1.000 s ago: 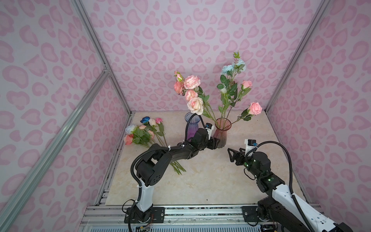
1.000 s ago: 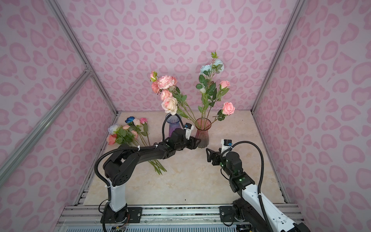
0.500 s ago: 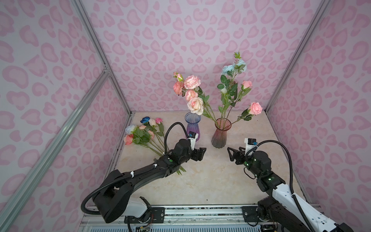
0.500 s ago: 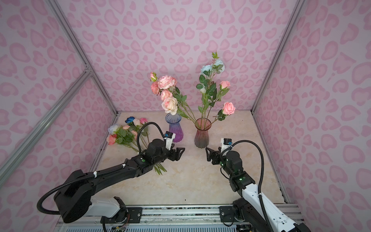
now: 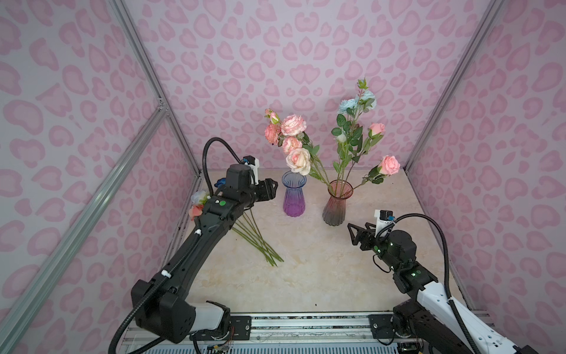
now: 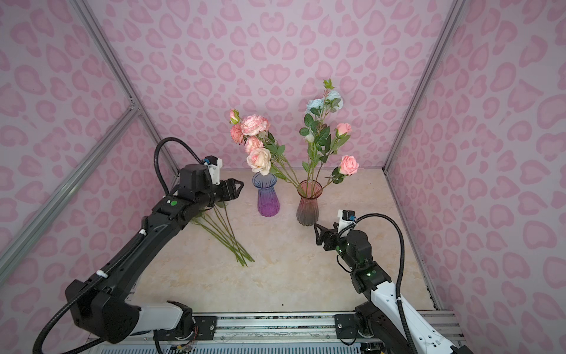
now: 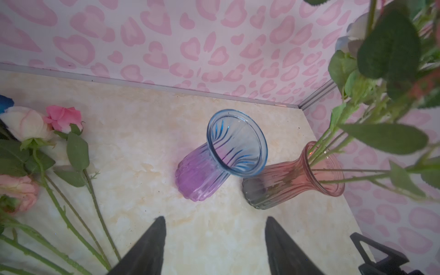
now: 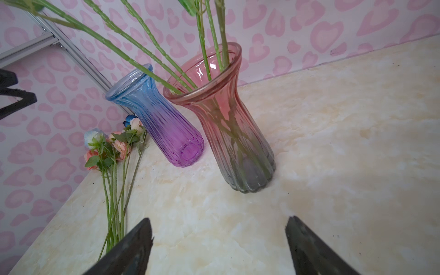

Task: Arrange flowers in a vase
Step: Move the vase to the top-center of the table, then pick up the vase from the top-center of the table.

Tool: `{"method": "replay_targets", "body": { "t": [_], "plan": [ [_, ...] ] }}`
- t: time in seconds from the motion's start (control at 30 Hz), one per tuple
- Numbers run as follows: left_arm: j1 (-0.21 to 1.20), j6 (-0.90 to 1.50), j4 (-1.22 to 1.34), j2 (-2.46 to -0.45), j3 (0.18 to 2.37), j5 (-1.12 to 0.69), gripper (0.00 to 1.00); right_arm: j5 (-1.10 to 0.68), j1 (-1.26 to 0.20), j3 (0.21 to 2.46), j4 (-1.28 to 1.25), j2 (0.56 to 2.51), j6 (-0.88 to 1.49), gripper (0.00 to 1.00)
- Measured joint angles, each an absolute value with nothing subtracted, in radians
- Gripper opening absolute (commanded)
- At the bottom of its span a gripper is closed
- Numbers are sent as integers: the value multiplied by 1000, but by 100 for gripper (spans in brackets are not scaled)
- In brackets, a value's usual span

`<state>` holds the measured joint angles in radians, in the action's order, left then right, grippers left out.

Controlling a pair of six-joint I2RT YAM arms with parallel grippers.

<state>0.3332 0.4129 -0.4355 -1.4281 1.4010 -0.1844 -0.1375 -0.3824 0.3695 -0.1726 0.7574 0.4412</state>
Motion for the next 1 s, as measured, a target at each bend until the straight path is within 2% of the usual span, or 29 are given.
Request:
{"method": "replay_targets", "body": {
  "t": [0.2,0.37,0.73,1.0],
  "plan": [
    [287,406,-591,-1634,1633,-309,63,-134,-382,369,-167,749,435,89],
    [289,411,-628,-1738,1714,-360,61,-131,-382,368,-166,731,434,89],
    [305,418,-651,-1888,1820,-337,60,-105,-381,340,-164,693,435,89],
    [314,423,-684,-1990,1925,-332,53,-101,-381,324,-155,656,435,89]
  ]
}}
